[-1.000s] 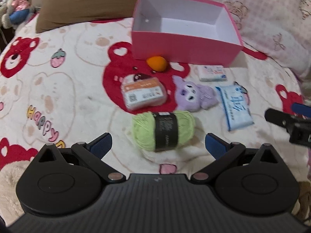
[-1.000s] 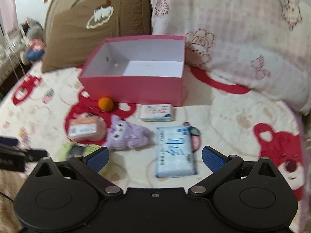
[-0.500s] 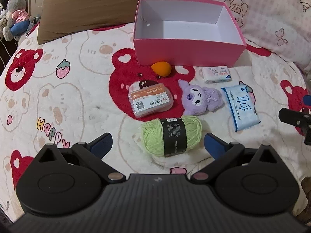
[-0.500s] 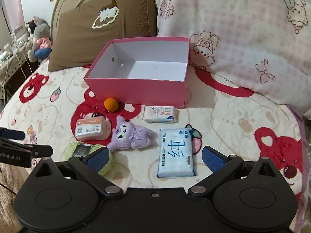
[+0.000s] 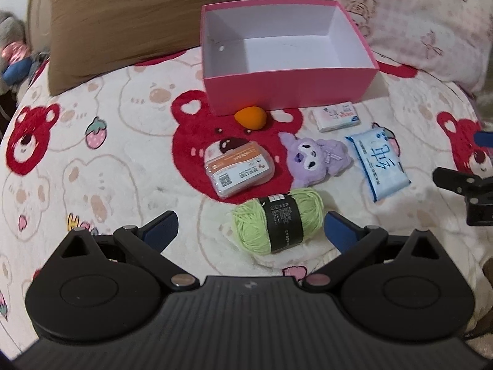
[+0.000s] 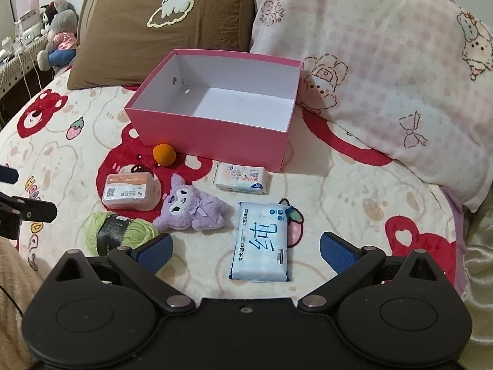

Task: Organize objects
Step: 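Move the left tool toward the green yarn skein, then close the left gripper on the green yarn skein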

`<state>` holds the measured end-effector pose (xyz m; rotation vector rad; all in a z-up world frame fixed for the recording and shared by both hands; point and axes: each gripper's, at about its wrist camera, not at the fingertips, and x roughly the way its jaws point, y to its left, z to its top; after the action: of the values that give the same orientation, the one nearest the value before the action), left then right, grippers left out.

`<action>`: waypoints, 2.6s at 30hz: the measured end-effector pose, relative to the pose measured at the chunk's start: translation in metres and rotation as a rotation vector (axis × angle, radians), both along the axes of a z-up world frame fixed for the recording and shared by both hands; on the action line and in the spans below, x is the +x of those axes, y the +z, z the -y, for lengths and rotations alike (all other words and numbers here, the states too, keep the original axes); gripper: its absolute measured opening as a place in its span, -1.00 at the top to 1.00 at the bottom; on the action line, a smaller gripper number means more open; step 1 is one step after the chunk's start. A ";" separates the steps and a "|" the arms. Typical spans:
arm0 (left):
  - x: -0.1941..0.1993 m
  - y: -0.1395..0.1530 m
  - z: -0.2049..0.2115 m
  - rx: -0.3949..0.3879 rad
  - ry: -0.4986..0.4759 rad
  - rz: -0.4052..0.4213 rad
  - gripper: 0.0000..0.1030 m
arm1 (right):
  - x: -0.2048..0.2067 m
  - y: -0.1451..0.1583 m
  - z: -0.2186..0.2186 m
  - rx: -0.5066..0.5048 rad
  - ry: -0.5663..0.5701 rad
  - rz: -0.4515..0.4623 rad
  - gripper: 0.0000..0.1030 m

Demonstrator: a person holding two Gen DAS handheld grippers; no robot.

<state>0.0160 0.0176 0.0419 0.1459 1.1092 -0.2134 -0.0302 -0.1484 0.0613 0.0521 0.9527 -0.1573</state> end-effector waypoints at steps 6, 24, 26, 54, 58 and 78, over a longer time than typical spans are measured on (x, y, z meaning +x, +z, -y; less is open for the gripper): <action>0.008 0.004 -0.004 0.007 -0.069 -0.020 -0.96 | 0.004 0.003 -0.005 0.053 0.060 0.003 -0.95; 0.026 -0.014 -0.026 -0.136 -0.074 0.018 -0.89 | 0.023 0.000 -0.032 0.086 0.204 0.105 -0.90; 0.033 -0.019 -0.026 -0.145 -0.081 0.034 -0.89 | 0.027 -0.005 -0.036 0.068 0.232 0.093 -0.89; 0.052 -0.139 -0.033 -0.239 0.057 -0.242 -0.87 | 0.069 -0.125 -0.088 0.319 0.326 -0.123 -0.88; 0.053 -0.140 -0.033 -0.267 0.067 -0.235 -0.80 | 0.069 -0.132 -0.093 0.304 0.323 -0.111 -0.87; 0.044 -0.140 -0.020 -0.346 0.077 -0.212 -0.14 | 0.067 -0.146 -0.091 0.320 0.288 -0.034 -0.54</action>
<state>0.0596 0.0373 -0.0981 -0.2321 1.2682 -0.3542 0.0368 -0.0575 -0.0847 0.2058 1.0019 0.2621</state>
